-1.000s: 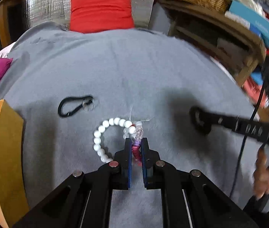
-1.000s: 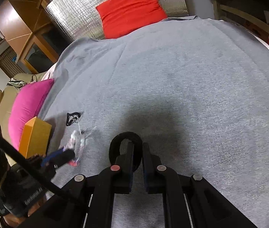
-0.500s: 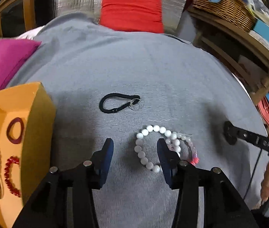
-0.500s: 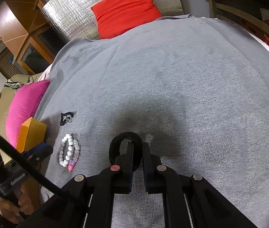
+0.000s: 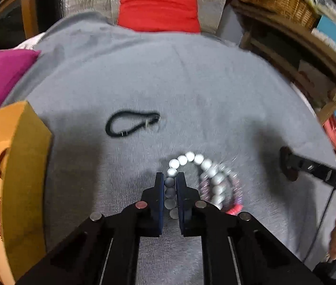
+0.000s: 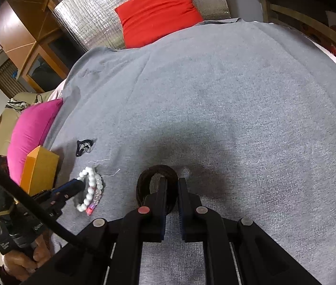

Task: Organize jewelry
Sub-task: 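Grasp the black hair tie with the right tool while the left tool grasps the white pearl bracelet, then carry the white pearl bracelet and black hair tie with both tools toward the orange tray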

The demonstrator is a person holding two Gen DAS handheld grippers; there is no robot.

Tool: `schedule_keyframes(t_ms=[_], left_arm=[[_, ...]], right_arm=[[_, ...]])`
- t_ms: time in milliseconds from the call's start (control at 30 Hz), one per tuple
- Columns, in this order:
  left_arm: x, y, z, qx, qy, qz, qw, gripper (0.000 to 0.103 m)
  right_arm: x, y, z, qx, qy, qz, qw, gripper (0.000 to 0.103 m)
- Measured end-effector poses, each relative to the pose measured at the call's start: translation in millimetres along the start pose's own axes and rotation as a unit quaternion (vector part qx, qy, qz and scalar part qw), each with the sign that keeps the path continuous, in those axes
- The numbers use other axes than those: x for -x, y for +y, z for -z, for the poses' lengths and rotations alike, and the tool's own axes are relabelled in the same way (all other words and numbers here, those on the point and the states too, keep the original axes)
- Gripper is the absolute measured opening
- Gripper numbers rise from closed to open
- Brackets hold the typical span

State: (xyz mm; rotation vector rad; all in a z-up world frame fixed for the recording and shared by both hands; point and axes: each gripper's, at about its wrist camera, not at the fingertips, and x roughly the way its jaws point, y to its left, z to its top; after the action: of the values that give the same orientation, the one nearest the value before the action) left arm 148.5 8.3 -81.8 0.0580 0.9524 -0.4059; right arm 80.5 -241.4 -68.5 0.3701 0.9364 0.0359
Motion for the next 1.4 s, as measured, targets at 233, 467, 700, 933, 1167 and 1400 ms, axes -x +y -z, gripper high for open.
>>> schedule_keyframes(t_ms=[233, 467, 700, 933, 1167, 1400], left_arm=[[52.3, 0.7, -4.8, 0.007, -0.063, 0.006, 0.9980, 0.009], [103.5, 14.1, -7.3, 0.027, -0.113, 0.006, 0.9932, 0.009], [166.1, 41.0, 2.0, 0.050, -0.167, -0.001, 0.9847, 0.009], [200.7, 97.5, 21.4, 0.085, -0.180, -0.060, 0.9781, 0.009], [211.2, 148.3, 47.2, 0.116, -0.159, -0.100, 0.9753, 0.009], [202.5, 199.0, 82.0, 0.148, -0.108, -0.124, 0.9752, 0.009]], right_arm=[[8.1, 9.2, 0.2, 0.012, -0.017, -0.020, 1.000, 0.009], [20.3, 32.3, 4.2, 0.037, -0.039, -0.062, 0.997, 0.009], [39.0, 68.7, 22.7, 0.065, -0.050, -0.109, 0.991, 0.009], [47.1, 135.5, 53.5, 0.110, -0.034, -0.147, 0.982, 0.009], [40.5, 223.8, 78.0, 0.175, 0.002, -0.148, 0.973, 0.009], [28.4, 295.6, 101.4, 0.228, 0.038, -0.118, 0.966, 0.009]])
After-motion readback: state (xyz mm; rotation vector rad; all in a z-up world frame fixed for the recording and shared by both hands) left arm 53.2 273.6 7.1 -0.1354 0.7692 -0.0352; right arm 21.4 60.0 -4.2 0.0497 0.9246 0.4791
